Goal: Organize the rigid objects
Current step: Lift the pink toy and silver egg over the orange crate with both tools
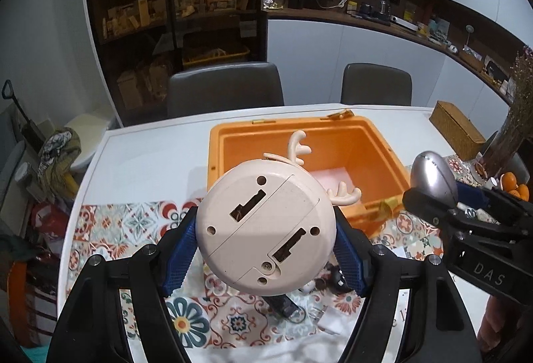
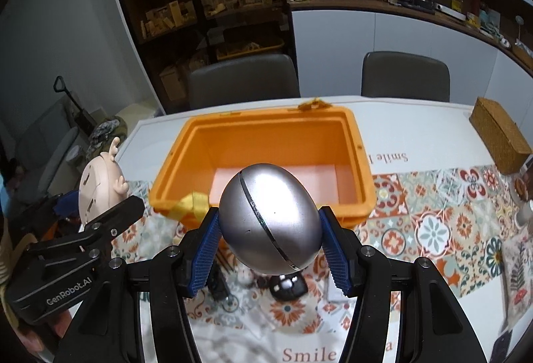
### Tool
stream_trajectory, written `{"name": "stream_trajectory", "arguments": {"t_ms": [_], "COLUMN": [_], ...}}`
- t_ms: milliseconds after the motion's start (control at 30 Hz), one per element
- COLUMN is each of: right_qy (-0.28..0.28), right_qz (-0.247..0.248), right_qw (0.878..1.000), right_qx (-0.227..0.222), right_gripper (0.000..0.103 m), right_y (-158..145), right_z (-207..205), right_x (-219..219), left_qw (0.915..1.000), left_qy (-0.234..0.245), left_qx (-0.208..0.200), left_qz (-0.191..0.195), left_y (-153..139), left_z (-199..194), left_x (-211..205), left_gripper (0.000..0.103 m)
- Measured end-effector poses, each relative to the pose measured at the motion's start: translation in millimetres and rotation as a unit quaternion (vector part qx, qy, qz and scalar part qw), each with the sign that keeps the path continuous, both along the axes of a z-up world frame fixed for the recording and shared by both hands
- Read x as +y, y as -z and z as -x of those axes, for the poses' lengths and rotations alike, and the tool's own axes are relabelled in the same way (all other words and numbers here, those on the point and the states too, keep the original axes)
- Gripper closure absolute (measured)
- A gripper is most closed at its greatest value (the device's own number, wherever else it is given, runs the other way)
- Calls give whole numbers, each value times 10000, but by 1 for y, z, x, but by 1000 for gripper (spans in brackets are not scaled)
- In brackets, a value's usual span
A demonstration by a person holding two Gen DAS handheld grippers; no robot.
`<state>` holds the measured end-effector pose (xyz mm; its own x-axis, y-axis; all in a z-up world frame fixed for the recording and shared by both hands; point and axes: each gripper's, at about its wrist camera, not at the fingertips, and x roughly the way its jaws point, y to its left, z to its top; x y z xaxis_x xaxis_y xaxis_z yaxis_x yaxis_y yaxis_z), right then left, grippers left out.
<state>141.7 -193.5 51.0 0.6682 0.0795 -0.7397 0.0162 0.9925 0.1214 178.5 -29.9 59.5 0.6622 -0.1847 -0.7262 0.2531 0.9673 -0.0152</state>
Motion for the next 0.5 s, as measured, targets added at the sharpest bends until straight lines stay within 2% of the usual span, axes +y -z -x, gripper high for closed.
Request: {"name": "stream_trajectory", "arguments": {"t_ms": [167,300,500], "right_qy": [12,-135,-113], "right_qz": [91,33,229], "right_qw": [9999,9998,9991], "right_qx": [44,166,338], "right_gripper": [45,45,45], "right_y": [-7,-8,-7], "right_z": [-18,-35,-65], "right_x": [-1,-2,-4], "left_qw": [9999,9999,9991], "left_qy": [83,129,157], "left_qx": [-35,83,368], "left_qz": [-80,-59,-103], "left_y": [-7,-7,2], "left_z": [-14,-30,-56], "left_x": [-5,-7,-13], "left_gripper": [29,29,29]}}
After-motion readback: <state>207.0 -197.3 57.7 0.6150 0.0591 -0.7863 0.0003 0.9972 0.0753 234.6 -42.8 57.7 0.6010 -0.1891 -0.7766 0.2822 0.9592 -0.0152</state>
